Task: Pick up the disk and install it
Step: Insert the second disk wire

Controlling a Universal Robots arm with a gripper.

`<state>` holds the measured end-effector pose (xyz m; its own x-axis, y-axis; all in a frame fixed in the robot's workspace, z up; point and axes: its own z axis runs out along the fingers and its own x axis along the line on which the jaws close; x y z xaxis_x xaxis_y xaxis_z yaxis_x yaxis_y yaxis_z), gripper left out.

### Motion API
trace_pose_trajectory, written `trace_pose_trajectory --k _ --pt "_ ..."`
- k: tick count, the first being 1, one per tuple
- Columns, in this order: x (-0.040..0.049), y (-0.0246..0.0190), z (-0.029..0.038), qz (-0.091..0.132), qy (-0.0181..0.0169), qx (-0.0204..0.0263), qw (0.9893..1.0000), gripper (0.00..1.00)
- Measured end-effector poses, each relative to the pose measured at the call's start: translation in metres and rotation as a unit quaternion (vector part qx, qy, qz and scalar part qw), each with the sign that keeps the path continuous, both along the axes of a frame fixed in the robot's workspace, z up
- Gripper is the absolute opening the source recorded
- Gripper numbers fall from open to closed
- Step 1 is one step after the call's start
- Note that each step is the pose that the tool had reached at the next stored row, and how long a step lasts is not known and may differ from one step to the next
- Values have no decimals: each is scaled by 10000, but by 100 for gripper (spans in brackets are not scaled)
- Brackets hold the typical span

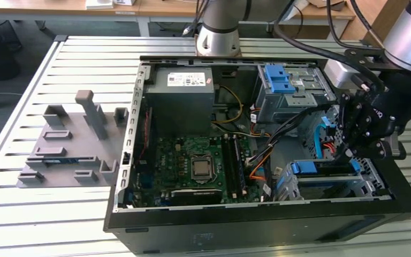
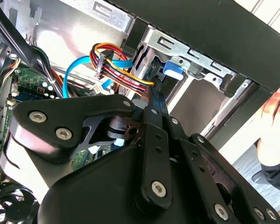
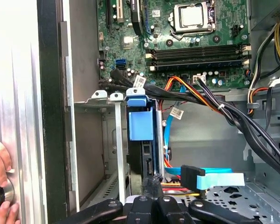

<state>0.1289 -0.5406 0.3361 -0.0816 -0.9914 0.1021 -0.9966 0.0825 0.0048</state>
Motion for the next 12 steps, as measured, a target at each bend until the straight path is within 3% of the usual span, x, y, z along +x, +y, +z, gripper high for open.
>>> trace_pose_trajectory --k 4,12 --pt "-3 0 5 0 0 0 10000 11" --pt "-3 1 81 0 0 1 10000 11"
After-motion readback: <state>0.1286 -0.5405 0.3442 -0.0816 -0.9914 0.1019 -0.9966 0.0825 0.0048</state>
